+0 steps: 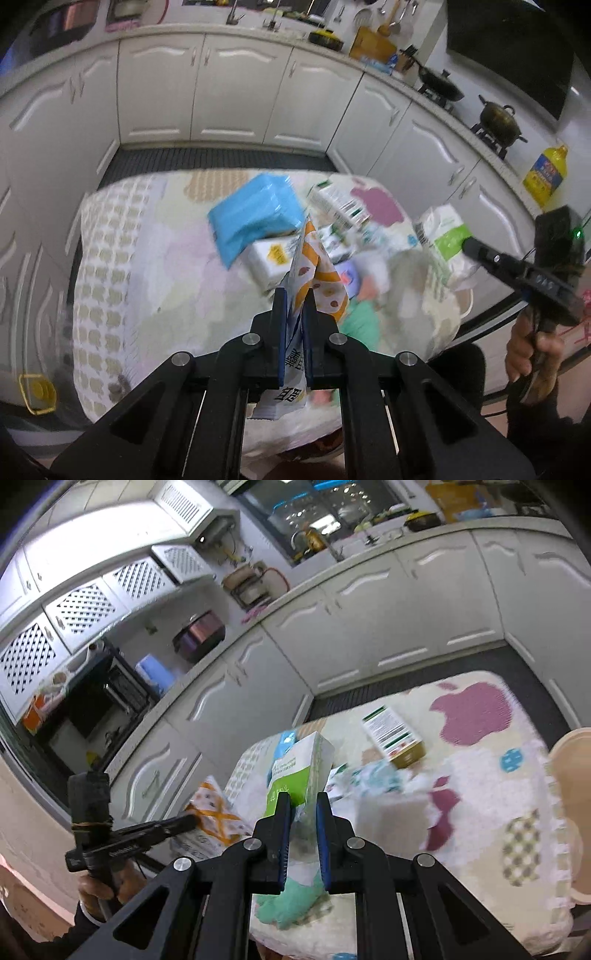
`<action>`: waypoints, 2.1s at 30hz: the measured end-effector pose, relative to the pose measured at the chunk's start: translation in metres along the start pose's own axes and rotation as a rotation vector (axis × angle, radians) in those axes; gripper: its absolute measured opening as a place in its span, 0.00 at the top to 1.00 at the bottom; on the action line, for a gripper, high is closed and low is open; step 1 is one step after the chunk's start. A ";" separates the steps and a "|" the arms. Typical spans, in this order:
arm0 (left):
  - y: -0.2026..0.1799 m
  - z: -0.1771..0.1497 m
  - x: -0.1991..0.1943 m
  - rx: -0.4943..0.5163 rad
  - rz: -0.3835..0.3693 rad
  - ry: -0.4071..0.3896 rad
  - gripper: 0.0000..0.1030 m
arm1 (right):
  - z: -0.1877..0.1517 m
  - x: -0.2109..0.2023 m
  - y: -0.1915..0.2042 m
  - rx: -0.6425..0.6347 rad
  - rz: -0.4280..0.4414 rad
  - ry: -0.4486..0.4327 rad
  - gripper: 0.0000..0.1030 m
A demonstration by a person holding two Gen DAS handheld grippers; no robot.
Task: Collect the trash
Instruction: 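Lift the snack bag with left tool while right tool carries the packet toward the beige bin, then open both tools over the beige bin to drop the bag and packet, then move both open tools back over the remaining trash on the table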
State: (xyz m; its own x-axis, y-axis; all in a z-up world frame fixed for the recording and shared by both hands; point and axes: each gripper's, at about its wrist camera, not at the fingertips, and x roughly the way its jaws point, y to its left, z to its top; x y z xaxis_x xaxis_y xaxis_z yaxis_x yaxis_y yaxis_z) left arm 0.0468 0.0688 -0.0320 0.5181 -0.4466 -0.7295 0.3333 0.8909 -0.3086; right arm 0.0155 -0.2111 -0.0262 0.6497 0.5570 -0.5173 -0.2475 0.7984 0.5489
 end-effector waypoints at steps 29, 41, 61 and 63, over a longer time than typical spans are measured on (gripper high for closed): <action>-0.306 0.064 0.185 0.256 -0.232 0.111 0.96 | -0.006 -0.162 -0.193 0.250 -0.542 -0.181 0.88; -0.335 0.046 0.251 0.296 -0.197 0.119 0.57 | -0.014 -0.144 -0.233 0.317 -0.677 -0.145 0.56; -0.320 0.040 0.207 0.301 -0.151 0.059 0.57 | -0.015 -0.134 -0.204 0.277 -0.656 -0.143 0.55; -0.317 0.041 0.201 0.295 -0.149 0.050 0.57 | -0.015 -0.131 -0.199 0.267 -0.656 -0.141 0.55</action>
State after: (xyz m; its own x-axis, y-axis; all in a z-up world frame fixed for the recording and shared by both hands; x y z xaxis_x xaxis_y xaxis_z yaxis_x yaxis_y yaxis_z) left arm 0.0772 -0.3068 -0.0554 0.4094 -0.5593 -0.7208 0.6199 0.7502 -0.2301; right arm -0.0311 -0.4400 -0.0776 0.6951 -0.0670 -0.7158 0.3978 0.8652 0.3053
